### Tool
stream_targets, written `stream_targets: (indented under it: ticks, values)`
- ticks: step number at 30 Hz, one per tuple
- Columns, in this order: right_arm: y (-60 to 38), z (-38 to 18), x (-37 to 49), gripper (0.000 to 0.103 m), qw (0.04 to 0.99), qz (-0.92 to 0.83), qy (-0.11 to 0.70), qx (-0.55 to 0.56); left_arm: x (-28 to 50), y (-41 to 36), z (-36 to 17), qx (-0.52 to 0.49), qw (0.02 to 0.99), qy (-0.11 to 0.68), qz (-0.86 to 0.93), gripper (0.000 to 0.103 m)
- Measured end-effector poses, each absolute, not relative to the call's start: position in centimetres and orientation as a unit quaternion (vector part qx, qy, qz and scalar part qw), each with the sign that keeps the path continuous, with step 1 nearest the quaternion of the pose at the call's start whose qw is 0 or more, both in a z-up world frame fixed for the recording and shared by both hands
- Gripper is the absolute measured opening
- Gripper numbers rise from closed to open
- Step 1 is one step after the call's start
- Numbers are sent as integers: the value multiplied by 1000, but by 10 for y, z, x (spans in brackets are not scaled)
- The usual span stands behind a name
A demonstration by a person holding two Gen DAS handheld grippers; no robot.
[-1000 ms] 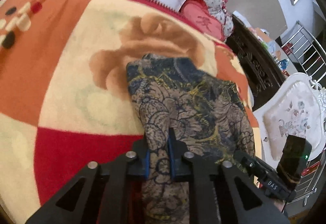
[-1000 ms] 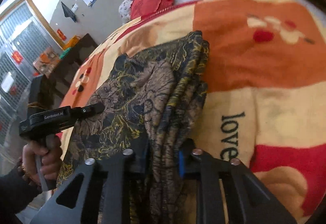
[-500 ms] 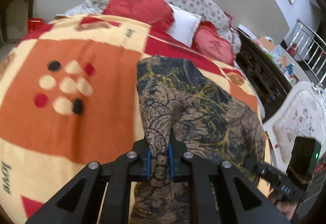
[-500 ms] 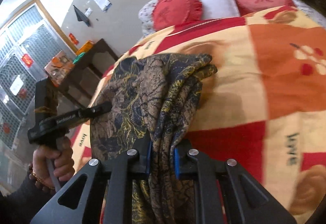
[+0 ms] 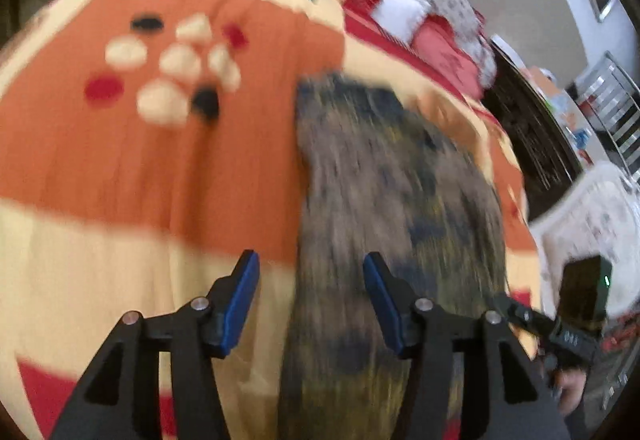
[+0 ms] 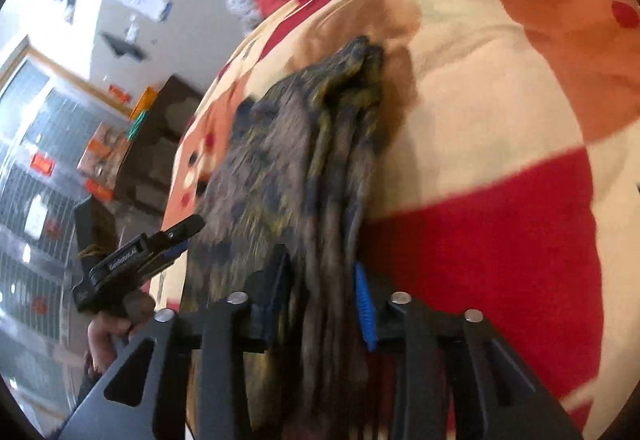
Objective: Fold small clothes
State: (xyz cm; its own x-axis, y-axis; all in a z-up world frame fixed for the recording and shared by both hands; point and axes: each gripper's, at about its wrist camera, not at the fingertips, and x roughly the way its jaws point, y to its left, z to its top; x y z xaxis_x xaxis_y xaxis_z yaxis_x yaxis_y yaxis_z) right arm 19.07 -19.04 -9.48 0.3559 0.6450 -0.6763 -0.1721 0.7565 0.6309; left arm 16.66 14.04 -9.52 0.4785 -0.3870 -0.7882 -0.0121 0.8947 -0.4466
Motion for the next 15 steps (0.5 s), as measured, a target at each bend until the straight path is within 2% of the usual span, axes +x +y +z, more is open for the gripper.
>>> stream_targets:
  ticks: [4,6,7,9,10,11,12,13,15]
  values:
    - [-196,-97,160,42,781,272,511,234,126,134,-107,-208,816,516,-158,57]
    - [-199,-102,143,51,770,282,513,251,117,132,-108,-216,816,511,-160,55]
    - [-199,-106,140,55,764,286,520,253,115,131,-108,-218,818,509,-154,53]
    - [-189,-112,134,55,774,281,522,221,116,132,-109,-229,817,509,-144,39]
    - [-184,-110,134,55,783,280,518,201,116,134,-107,-241,814,510,-138,36]
    - [-178,-106,135,52,788,276,519,184,114,133,-104,-243,814,511,-134,32]
    - [-177,-102,137,30,783,283,521,189,114,134,-98,-241,815,511,-129,29]
    - [-179,-98,139,22,772,291,522,215,111,133,-92,-240,816,510,-129,28]
    - [-190,-85,139,18,768,295,512,247,106,134,-77,-243,817,507,-132,27]
